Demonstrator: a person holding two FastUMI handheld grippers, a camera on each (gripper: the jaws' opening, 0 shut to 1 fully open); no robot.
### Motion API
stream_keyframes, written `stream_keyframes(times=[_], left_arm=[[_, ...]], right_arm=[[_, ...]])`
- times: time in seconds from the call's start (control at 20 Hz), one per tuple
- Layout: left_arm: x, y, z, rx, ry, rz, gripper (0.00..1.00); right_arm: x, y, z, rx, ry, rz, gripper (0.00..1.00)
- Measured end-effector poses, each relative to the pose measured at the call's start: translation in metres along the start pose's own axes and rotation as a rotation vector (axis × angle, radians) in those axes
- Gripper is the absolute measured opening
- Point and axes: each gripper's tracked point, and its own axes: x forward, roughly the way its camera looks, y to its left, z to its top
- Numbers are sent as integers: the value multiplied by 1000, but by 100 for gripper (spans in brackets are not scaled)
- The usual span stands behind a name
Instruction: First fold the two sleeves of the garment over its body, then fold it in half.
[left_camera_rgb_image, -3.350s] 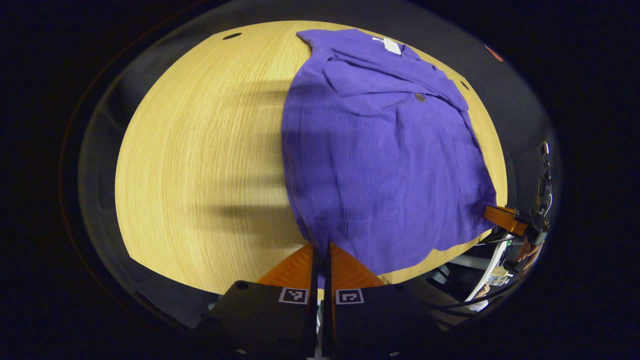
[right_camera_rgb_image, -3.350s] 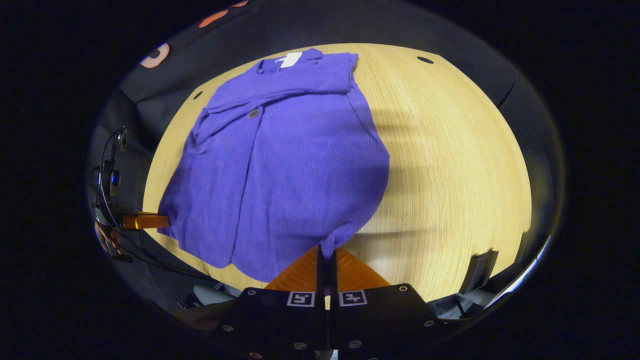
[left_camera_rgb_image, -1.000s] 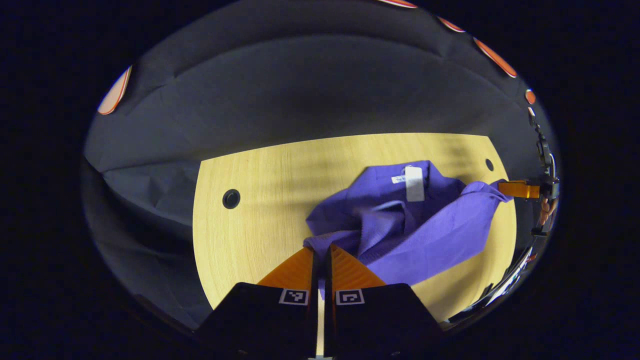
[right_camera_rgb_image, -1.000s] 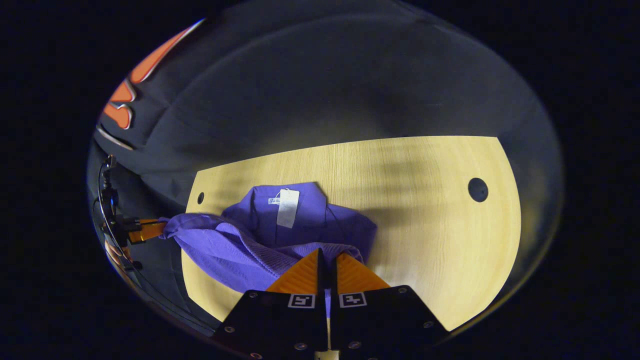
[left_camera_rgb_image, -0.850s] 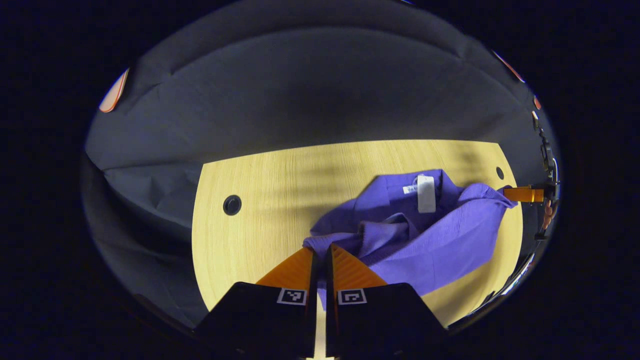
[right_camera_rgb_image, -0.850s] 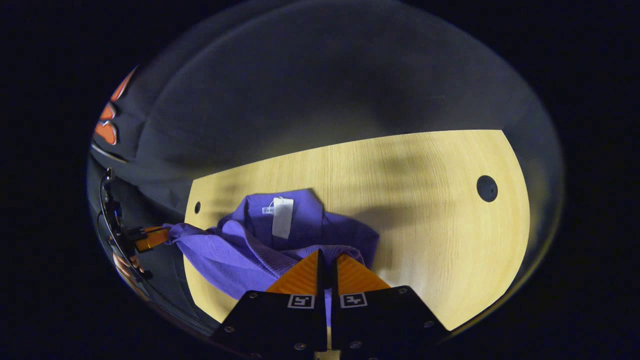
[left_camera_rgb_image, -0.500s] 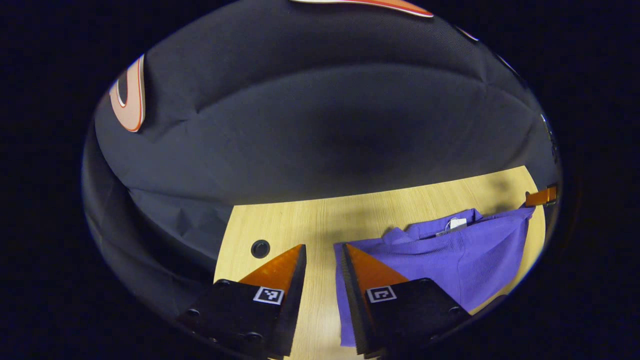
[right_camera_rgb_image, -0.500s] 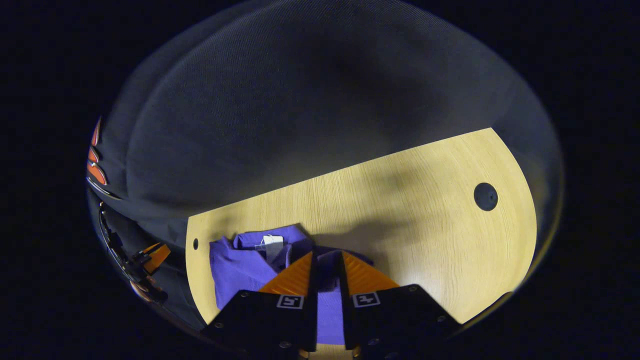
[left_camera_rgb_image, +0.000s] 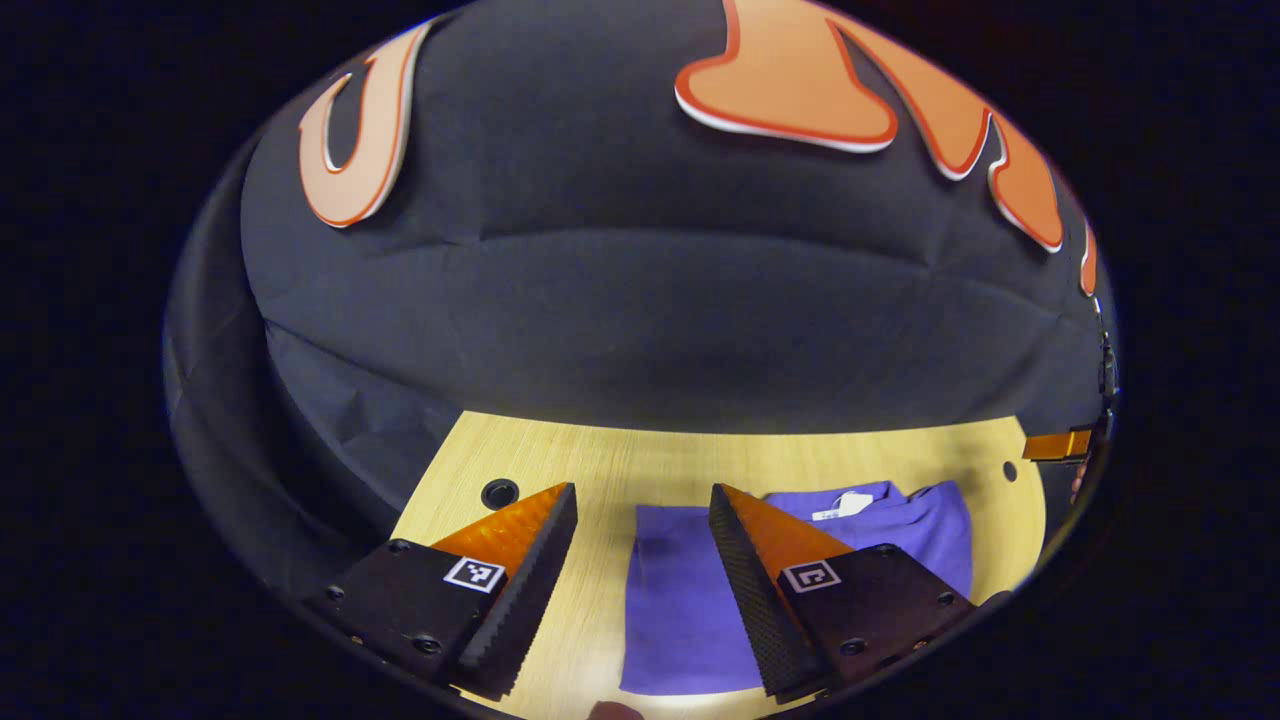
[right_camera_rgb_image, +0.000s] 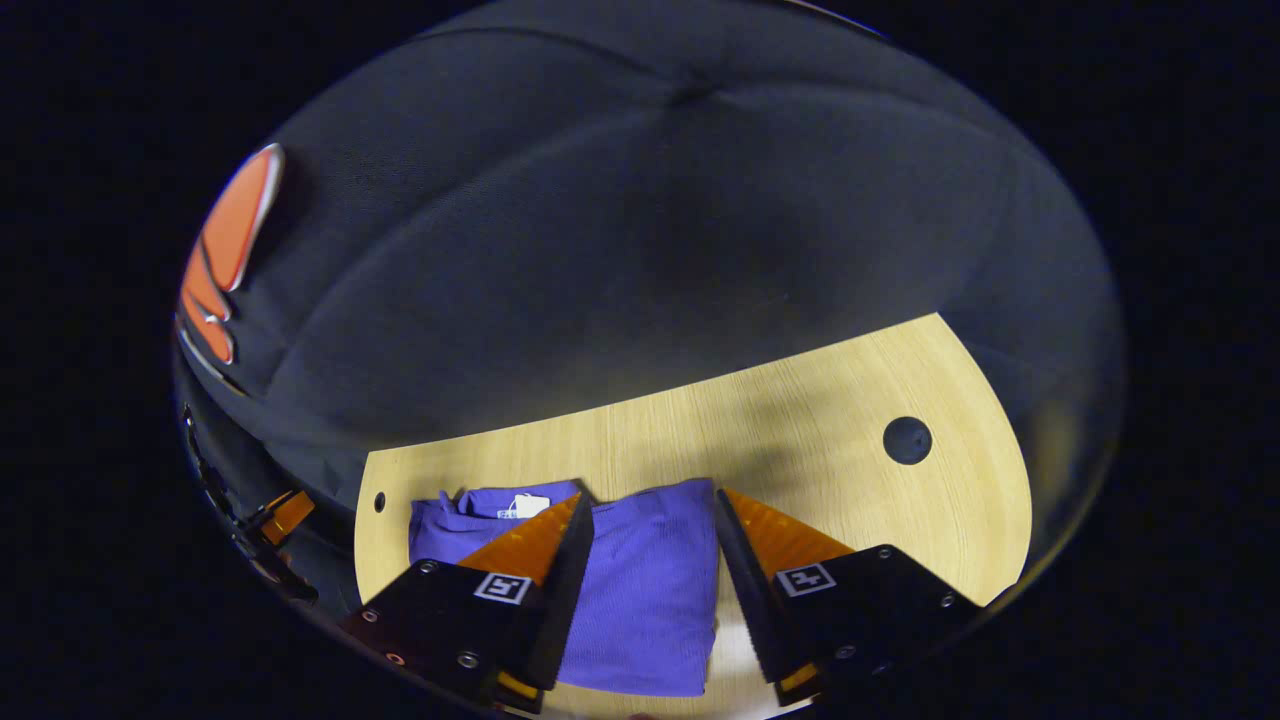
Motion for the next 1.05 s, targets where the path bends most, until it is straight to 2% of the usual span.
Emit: stream_keyframes(times=[0.15, 0.25, 0.45, 0.75, 1.05], left_arm=[[-39, 3, 5, -8, -49, -15, 86], [-62, -1, 6, -9, -85, -25, 89], [-119, -6, 14, -23, -183, -47, 90], [-212, -17, 19, -54, -357, -103, 90], [-276, -26, 6, -24, -487, -134, 90]], right_arm=[[-27, 16, -5, -45, -57, -2, 91], [-48, 31, -7, -91, -109, 0, 94], [-103, 65, -8, -190, -235, -1, 96], [-187, 110, -24, -277, -403, 16, 95], [-240, 145, -55, -364, -543, 11, 96]])
